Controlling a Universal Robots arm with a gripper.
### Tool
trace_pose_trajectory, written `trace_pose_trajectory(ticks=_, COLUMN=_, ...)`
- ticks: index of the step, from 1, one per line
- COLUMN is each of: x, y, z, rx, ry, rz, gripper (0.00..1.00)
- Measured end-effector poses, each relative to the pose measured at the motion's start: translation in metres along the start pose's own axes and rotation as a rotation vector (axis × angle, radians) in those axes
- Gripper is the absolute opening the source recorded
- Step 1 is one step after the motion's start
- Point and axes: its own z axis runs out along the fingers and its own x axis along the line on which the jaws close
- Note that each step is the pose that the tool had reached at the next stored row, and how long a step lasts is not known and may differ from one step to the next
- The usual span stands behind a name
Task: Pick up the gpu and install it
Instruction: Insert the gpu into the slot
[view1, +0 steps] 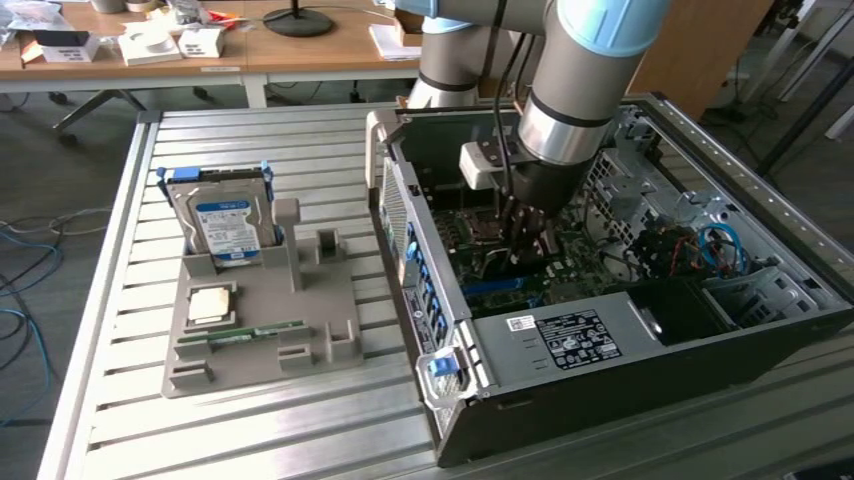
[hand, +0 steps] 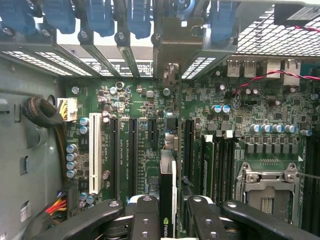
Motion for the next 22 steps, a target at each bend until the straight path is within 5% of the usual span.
trace_pose_trajectory(ticks=22, x=0.0001, y=0.0000, z=0.0024, rx=0.0001, ry=-0.0002, rz=0.000, gripper=0.26)
